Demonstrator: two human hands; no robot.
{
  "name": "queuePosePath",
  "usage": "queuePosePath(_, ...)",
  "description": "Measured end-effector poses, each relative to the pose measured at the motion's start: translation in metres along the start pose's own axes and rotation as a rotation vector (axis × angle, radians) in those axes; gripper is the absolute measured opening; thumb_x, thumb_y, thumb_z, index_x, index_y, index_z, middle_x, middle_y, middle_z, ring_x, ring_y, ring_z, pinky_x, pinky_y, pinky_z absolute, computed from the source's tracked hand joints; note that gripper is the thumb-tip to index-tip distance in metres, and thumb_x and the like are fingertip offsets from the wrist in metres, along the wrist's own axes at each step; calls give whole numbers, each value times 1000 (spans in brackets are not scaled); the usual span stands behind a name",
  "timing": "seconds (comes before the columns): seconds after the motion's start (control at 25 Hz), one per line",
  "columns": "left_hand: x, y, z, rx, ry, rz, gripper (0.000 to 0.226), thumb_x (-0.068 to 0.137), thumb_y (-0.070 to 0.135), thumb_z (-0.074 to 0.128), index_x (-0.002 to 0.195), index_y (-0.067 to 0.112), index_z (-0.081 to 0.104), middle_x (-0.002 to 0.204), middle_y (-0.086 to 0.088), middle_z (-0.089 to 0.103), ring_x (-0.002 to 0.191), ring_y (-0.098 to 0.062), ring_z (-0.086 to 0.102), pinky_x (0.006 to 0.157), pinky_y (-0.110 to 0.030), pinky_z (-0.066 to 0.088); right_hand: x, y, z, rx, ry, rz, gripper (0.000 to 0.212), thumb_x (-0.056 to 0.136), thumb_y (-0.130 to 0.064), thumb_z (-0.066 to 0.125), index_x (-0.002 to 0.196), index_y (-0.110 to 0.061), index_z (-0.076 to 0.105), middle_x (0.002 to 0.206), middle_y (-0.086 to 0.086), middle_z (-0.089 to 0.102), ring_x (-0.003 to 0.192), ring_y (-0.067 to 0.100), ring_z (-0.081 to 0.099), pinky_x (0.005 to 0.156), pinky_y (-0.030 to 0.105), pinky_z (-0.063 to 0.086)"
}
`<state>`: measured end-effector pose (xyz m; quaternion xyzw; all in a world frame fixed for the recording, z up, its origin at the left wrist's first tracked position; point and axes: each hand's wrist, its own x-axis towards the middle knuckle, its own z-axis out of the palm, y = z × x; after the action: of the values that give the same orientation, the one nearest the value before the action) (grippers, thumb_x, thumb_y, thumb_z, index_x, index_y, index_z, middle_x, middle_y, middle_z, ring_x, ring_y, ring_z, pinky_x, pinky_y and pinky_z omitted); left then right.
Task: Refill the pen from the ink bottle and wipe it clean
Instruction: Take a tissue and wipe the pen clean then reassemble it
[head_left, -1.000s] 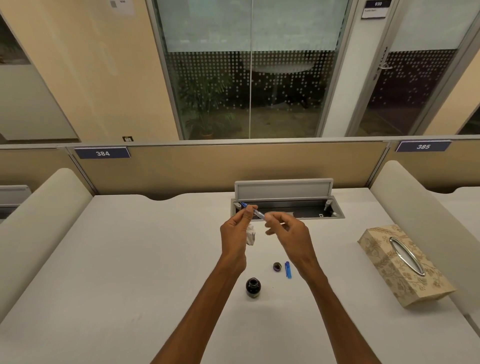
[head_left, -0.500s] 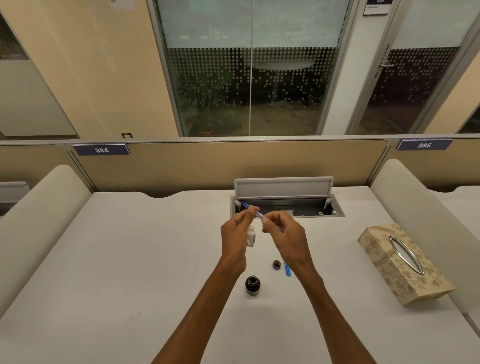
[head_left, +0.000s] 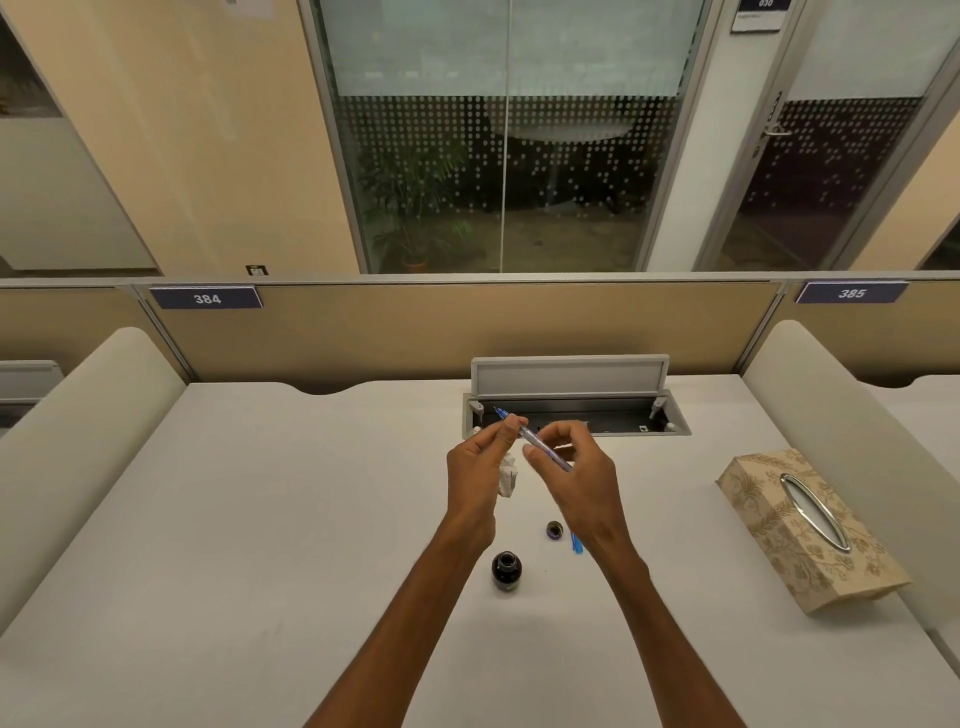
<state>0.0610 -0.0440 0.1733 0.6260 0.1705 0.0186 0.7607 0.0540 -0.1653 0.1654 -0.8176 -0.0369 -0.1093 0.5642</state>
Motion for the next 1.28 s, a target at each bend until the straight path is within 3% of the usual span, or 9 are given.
queuePosePath(0.12, -1, -1, 1, 17, 1, -6, 30, 87, 41, 65, 108, 21, 74, 98, 10, 69, 92, -12, 57, 81, -29, 44, 1, -1, 3, 61, -31, 94, 21, 97, -37, 52, 90, -21, 64, 79, -7, 68, 75, 12, 69, 77, 30, 58)
queuePosePath(0.28, -2, 0, -2, 5, 6, -5, 25, 87, 40, 65, 103, 24, 74, 97, 9, 69, 99, -15, 57, 79, -26, 45, -3, -1, 2, 45, 12, 58, 20, 89, -39, 65, 100, -24, 60, 91, -11, 65, 81, 6, 64, 72, 19, 56)
queuePosePath(0.4, -3, -1, -3, 27, 8, -3, 27, 87, 40, 65, 107, 23, 74, 103, 6, 68, 101, -15, 55, 86, -33, 41, -2, -2, 5, 71, -8, 121, 15, 97, -35, 54, 94, -23, 63, 89, -4, 70, 78, 8, 66, 75, 28, 57)
queuePosePath(0.52, -5, -2, -4, 35, -5, 7, 25, 87, 40, 65, 103, 24, 74, 105, 6, 70, 100, -14, 56, 81, -27, 44, -3, -2, 1, 64, -8, 107, 21, 90, -47, 57, 99, -28, 60, 97, -9, 68, 83, 9, 66, 71, 19, 51)
queuePosePath(0.6, -7, -3, -4, 33, -6, 3, 20, 87, 40, 65, 99, 27, 74, 95, 13, 69, 97, -13, 57, 73, -22, 44, -7, -1, 0, 11, 10, 48, 15, 89, -37, 66, 96, -24, 61, 90, -9, 66, 83, 11, 64, 70, 17, 51)
queuePosePath(0.72, -8, -4, -4, 70, -15, 7, 21, 88, 40, 64, 101, 27, 74, 96, 11, 67, 95, -13, 55, 80, -29, 42, -7, 1, 2, 11, -19, 113, 18, 98, -30, 54, 90, -20, 66, 83, -1, 70, 75, 10, 65, 73, 27, 54)
queuePosePath(0.8, -9, -5, -5, 80, -22, 23, 20, 89, 39, 63, 100, 27, 73, 92, 13, 67, 91, -12, 56, 76, -24, 43, -5, -1, -1, 58, -63, 185, 24, 101, -33, 46, 93, -20, 65, 91, 7, 72, 73, 8, 64, 71, 23, 50)
queuePosePath(1.04, -11, -6, -7, 36, -20, 27, 14, 88, 38, 66, 93, 29, 76, 87, 18, 70, 88, -6, 60, 67, -16, 43, -10, -3, -3, -119, -53, 20, 29, 82, -36, 76, 101, -17, 67, 90, -8, 67, 81, 8, 63, 72, 17, 50)
queuePosePath(1.28, -10, -14, -7, 89, -40, 15, 29, 88, 38, 66, 108, 20, 75, 96, 12, 69, 90, -7, 58, 79, -27, 43, -10, 1, -7, -132, -115, 51, 14, 90, -36, 66, 93, -22, 68, 80, -8, 71, 76, 8, 69, 77, 28, 58)
